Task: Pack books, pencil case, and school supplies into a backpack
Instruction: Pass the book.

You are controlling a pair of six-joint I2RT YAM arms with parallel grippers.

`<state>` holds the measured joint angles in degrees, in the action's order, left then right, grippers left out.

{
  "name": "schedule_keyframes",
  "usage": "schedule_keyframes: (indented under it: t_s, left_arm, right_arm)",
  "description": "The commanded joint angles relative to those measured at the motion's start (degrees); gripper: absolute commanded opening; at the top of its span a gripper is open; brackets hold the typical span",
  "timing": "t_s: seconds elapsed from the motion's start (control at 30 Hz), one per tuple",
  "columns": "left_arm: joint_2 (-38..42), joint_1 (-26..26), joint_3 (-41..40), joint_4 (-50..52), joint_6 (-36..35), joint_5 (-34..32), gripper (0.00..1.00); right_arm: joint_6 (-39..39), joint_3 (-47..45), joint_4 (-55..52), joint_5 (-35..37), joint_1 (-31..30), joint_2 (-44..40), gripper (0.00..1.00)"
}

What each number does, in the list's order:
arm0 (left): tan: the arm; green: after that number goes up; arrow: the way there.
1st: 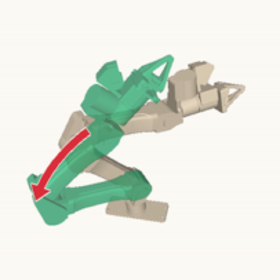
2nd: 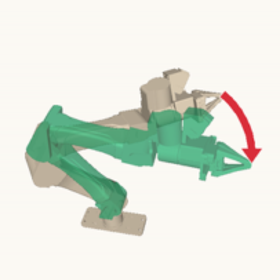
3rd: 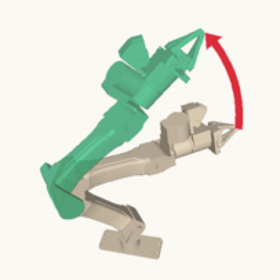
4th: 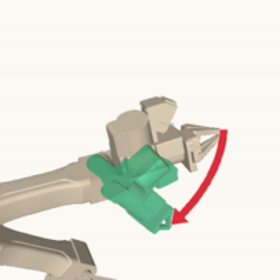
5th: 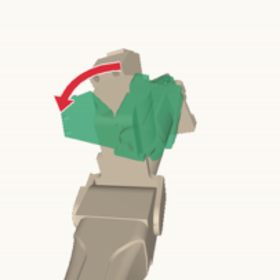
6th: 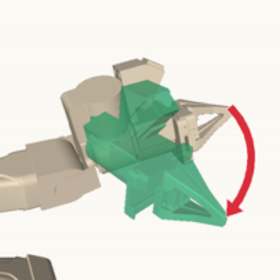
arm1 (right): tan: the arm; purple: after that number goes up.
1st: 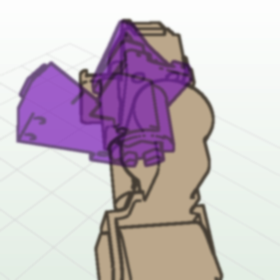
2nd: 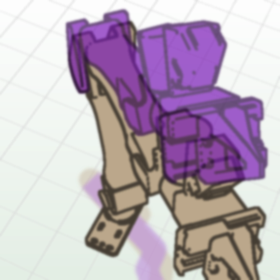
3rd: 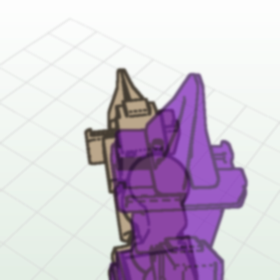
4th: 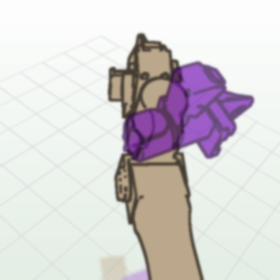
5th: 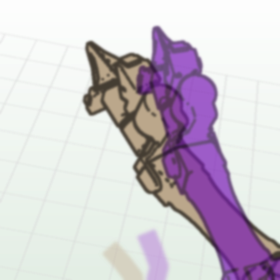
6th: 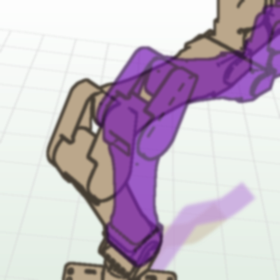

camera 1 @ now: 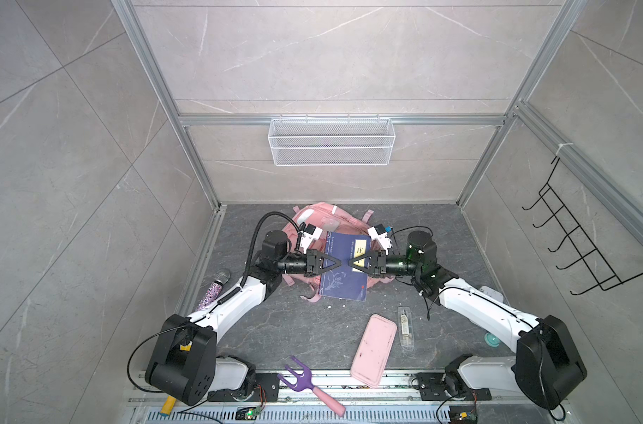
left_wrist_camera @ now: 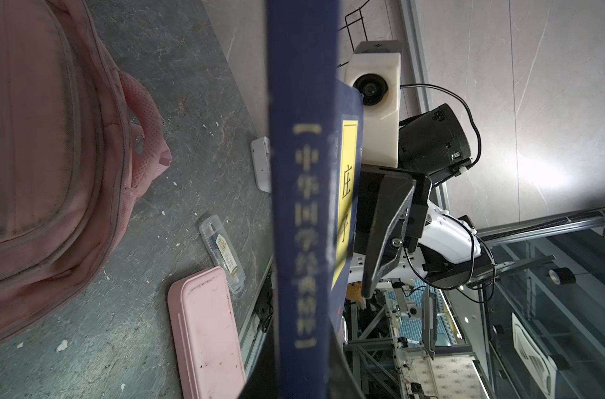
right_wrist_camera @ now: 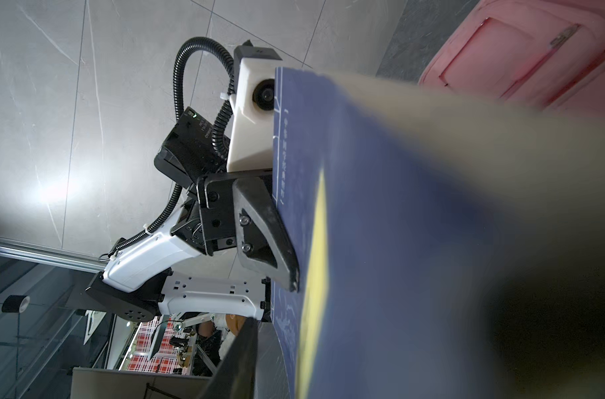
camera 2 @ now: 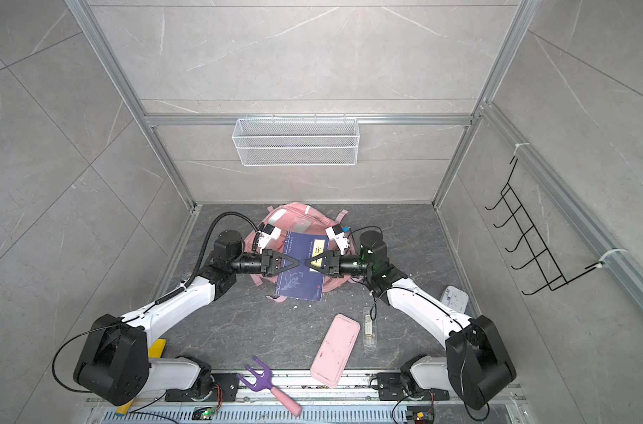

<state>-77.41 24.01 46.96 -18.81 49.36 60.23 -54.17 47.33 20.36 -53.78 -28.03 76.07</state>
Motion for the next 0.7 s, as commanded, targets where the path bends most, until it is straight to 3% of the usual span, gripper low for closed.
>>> schedule_keyframes:
  t_s: [0.0, 0.47, 0.67]
  left_arm:
    - [-0.56, -0.4, 2.16, 2.21, -2.05, -2.95, 0.0]
    - [-0.92, -0.37, 1.82, 5.09, -3.83, -3.59, 0.0]
    - [-1.17, -0.41, 1.61, 5.27, -3.97, -3.63, 0.0]
  right_arm:
    - [1.78, 0.87, 0.31, -2.47, -0.45, -2.73, 0.32]
    - [3.89, 2.85, -4.16, -1.51, 0.05, -4.13, 0.31]
    - [4.77, 3.29, -5.88, -0.87, 0.26, -4.53, 0.21]
